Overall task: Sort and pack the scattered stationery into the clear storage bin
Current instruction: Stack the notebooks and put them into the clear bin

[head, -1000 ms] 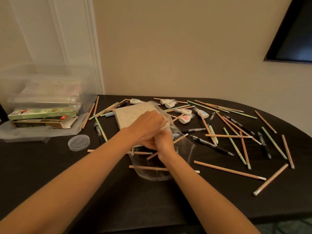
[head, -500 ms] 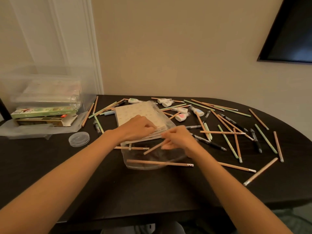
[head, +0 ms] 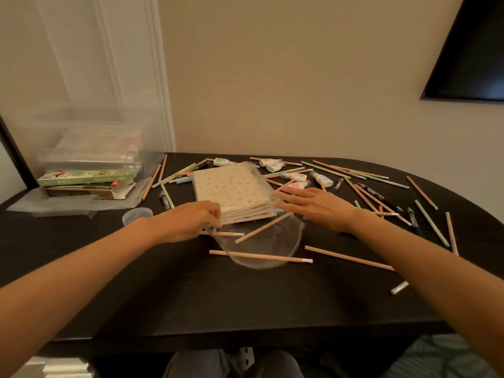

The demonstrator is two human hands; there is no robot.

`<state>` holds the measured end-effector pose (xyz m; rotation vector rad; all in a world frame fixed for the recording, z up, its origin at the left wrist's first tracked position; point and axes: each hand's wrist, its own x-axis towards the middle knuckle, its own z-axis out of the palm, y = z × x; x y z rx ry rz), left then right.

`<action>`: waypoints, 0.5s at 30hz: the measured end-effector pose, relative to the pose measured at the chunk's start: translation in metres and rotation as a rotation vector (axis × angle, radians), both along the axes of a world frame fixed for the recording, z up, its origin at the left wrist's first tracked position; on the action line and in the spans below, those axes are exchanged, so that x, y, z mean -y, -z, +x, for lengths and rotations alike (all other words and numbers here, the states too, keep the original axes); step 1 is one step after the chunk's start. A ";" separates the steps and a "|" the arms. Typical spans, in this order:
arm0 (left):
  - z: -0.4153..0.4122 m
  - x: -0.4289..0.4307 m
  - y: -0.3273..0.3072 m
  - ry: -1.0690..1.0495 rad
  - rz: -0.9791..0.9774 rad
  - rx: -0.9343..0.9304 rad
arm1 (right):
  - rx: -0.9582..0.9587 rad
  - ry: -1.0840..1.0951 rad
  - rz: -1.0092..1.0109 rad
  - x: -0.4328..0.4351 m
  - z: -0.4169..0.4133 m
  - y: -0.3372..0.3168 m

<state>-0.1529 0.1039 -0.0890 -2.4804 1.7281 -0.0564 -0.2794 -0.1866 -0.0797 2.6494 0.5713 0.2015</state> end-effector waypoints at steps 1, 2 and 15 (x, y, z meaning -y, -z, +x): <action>0.001 -0.002 -0.002 -0.016 -0.019 -0.041 | 0.001 -0.035 0.014 0.001 0.000 0.002; 0.001 -0.003 -0.003 -0.033 -0.028 -0.070 | -0.018 -0.062 0.015 0.001 0.001 0.005; 0.004 -0.014 0.002 -0.122 -0.229 -0.183 | -0.059 0.315 0.678 -0.012 0.018 0.003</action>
